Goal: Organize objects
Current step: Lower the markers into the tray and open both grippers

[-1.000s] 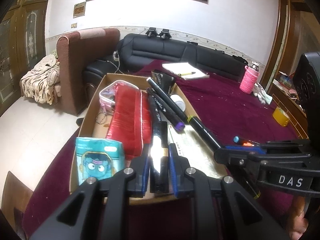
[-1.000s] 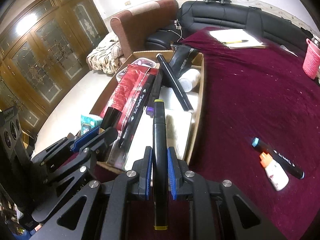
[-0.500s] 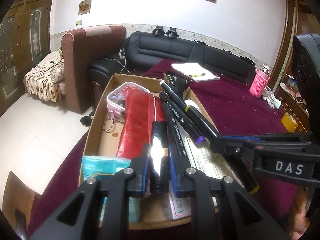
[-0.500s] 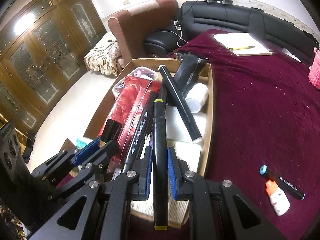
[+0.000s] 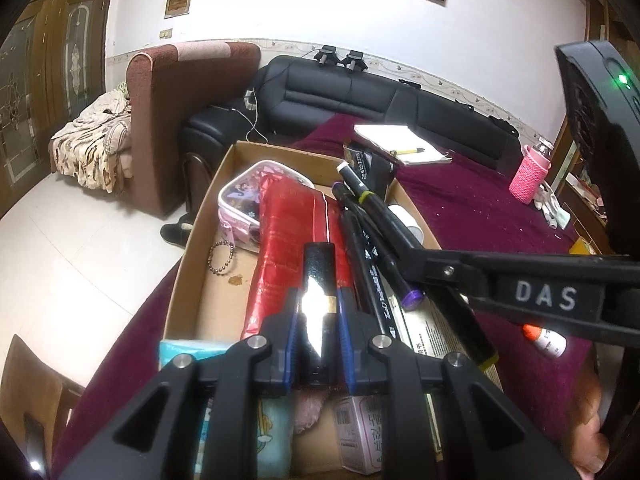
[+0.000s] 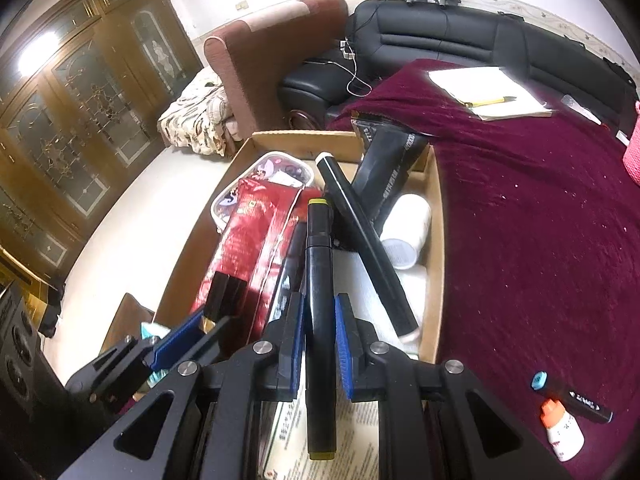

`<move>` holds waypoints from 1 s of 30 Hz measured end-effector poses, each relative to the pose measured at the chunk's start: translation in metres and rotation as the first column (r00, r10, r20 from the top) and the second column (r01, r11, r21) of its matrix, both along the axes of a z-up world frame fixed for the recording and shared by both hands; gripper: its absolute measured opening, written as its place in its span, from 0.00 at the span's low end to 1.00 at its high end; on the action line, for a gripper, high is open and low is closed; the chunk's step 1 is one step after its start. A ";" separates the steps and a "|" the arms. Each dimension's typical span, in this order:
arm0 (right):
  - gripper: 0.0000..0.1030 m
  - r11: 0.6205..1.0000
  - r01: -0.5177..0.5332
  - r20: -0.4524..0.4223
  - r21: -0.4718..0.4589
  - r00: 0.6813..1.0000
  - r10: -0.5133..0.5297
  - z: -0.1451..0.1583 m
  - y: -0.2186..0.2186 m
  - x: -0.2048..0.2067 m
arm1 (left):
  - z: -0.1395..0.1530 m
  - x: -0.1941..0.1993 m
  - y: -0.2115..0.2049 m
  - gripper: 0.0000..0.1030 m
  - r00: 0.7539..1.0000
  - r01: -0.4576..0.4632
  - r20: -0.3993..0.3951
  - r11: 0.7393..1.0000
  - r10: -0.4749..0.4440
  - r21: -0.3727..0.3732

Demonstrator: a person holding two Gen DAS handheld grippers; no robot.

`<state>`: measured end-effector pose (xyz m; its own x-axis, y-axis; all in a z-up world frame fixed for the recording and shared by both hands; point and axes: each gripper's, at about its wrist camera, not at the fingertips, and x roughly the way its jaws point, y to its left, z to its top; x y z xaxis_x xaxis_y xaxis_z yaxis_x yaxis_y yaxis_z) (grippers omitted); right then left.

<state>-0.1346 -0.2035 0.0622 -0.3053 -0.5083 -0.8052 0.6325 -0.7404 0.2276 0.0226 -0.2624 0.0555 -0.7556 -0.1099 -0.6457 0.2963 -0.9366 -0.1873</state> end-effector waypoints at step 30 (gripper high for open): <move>0.17 1.000 0.016 -0.028 -0.002 0.999 -0.016 -0.006 -0.036 -0.027 | -0.002 -0.005 0.001 0.17 1.000 -0.005 -0.014 0.999 0.004 -0.040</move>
<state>-0.1617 -0.2394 0.0557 -0.3355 -0.5048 -0.7954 0.6268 -0.7499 0.2115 0.0173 -0.2614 0.0533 -0.7638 -0.1390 -0.6303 0.2982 -0.9420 -0.1537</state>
